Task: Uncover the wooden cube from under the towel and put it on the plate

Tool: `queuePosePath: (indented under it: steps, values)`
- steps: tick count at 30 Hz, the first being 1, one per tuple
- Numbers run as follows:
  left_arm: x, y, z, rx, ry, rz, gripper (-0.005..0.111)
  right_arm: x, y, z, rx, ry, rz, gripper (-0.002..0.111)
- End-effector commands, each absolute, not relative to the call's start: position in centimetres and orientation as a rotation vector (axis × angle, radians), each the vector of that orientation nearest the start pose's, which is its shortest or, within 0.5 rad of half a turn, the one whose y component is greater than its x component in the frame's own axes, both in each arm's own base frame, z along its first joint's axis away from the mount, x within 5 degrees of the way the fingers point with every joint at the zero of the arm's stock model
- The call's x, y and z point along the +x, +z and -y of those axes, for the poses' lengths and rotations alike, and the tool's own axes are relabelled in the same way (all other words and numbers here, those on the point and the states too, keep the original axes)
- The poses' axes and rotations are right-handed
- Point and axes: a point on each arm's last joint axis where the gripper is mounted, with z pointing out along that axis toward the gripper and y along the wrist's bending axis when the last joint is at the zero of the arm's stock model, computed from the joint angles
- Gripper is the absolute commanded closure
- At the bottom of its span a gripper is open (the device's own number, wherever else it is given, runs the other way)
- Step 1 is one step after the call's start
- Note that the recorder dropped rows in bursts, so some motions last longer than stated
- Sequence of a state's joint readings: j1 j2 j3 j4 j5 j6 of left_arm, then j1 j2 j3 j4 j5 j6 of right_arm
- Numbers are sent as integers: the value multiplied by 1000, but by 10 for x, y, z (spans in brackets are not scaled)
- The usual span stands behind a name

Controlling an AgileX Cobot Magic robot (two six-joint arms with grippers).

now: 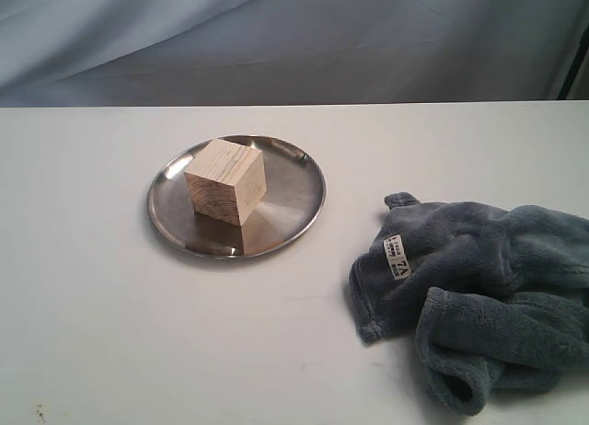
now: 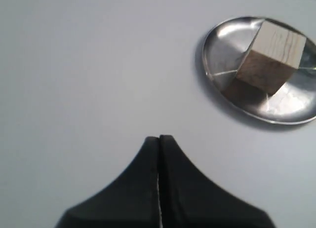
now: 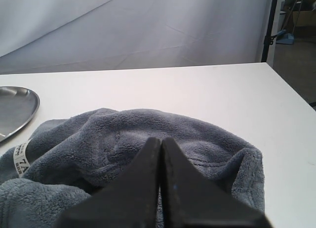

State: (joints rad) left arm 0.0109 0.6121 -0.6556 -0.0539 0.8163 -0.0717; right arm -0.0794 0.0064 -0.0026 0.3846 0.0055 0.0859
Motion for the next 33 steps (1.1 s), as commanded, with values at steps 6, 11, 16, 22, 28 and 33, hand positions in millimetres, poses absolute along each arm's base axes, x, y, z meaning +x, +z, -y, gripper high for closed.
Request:
queuePosePath:
  steps: [6,11,16,22,28,33]
  values:
    - [25,342,4,-86,-112,-1822,107,56,212,4,411,327,-1451,105]
    - [-10,348,4,-78,-118,-1619,107,56,212,4,411,327,-1451,105]
    - [-22,353,3,-70,-95,-1508,107,56,212,4,411,327,-1451,105]
    - [-11,343,2,-72,-95,-1496,107,56,212,4,411,327,-1451,105]
    - [10,311,-4,-49,34,-1586,107,56,212,4,411,327,-1451,105]
    - [29,283,-6,-9,105,-1565,107,56,212,4,411,327,-1451,105]
